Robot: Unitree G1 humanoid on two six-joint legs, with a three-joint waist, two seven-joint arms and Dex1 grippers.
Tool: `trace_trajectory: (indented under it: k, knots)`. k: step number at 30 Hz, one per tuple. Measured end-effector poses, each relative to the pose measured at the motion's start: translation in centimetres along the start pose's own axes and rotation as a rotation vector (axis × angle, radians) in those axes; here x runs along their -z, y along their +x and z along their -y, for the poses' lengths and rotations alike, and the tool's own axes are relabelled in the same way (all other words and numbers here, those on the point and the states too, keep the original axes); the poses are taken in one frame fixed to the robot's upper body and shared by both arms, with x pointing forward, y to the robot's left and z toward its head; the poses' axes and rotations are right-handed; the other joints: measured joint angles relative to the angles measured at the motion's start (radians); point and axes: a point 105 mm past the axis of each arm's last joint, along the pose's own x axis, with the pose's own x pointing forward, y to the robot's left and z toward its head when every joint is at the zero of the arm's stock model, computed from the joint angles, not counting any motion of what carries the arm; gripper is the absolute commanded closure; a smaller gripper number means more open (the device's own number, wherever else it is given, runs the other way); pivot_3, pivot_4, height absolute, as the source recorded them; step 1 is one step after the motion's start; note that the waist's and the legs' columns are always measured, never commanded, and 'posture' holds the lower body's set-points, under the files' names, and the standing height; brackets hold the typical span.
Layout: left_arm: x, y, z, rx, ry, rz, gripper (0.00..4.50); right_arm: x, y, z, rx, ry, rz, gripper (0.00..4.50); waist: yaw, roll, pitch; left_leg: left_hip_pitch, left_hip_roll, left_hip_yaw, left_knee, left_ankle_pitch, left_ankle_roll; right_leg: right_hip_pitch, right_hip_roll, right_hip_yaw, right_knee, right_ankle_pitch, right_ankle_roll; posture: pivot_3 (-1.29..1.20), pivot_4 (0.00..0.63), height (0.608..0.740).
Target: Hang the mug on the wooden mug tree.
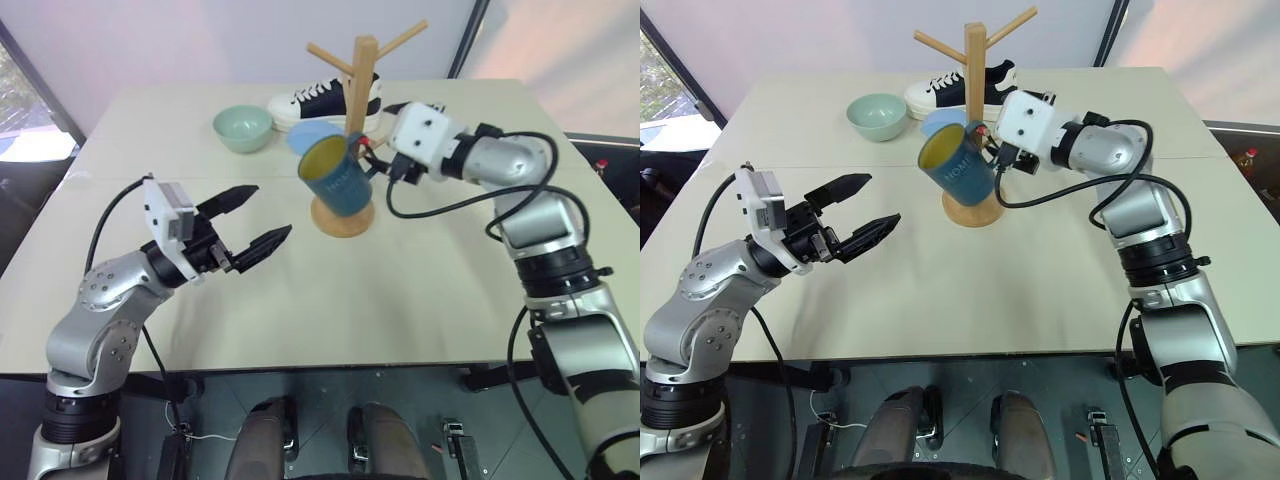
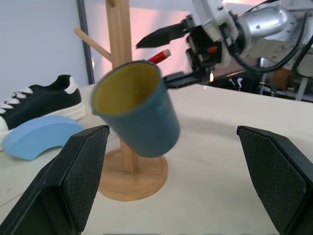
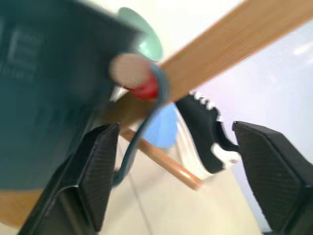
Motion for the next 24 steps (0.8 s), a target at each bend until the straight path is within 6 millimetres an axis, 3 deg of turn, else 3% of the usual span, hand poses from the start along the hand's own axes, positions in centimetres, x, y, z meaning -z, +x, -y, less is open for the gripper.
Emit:
trace_trajectory:
  k: [4,7,12,21,24]
  knots:
    - [0.6,-0.4,-1.2,-0.085,-0.011,-0.013,0.0,1.7,-2.9,1.9,0.08,0.133,-0.008,0.58,0.0,-0.001,0.0,0.0,0.0,0.0,0.0,-0.002,0.003,0.001,0.0,0.0,0.0,0.0,0.0,0.0,0.15,0.73]
    - [1.5,-1.0,-2.4,-0.175,-0.039,-0.013,0.0,3.2,-4.7,1.4,0.112,0.312,0.035,0.58,0.0,-0.002,-0.001,0.001,0.0,0.0,-0.001,-0.002,0.003,0.001,0.0,0.0,0.0,0.0,0.0,0.0,0.15,0.73]
    - [6.2,-4.2,-5.6,-0.454,-0.119,-0.096,0.0,8.6,-6.8,-3.8,0.147,0.756,0.035,0.58,-0.004,-0.002,-0.001,0.001,0.001,0.0,0.0,-0.002,0.004,0.001,0.001,0.0,0.001,0.0,0.0,0.0,0.15,0.73]
    - [11.2,-8.2,-6.6,-0.695,-0.129,-0.223,0.0,12.0,-6.8,-9.2,0.177,0.948,-0.017,0.58,-0.002,-0.003,-0.001,0.0,0.001,0.0,0.0,-0.002,0.004,0.0,0.0,0.0,0.0,0.002,0.0,0.0,0.15,0.73]
    - [11.3,-8.7,-6.6,-0.714,-0.113,-0.225,0.0,12.2,-6.6,-9.9,0.166,0.956,-0.022,0.58,-0.001,-0.003,-0.001,0.0,0.001,0.0,0.0,-0.002,0.004,0.0,-0.001,0.0,0.0,0.002,0.0,0.0,0.15,0.73]
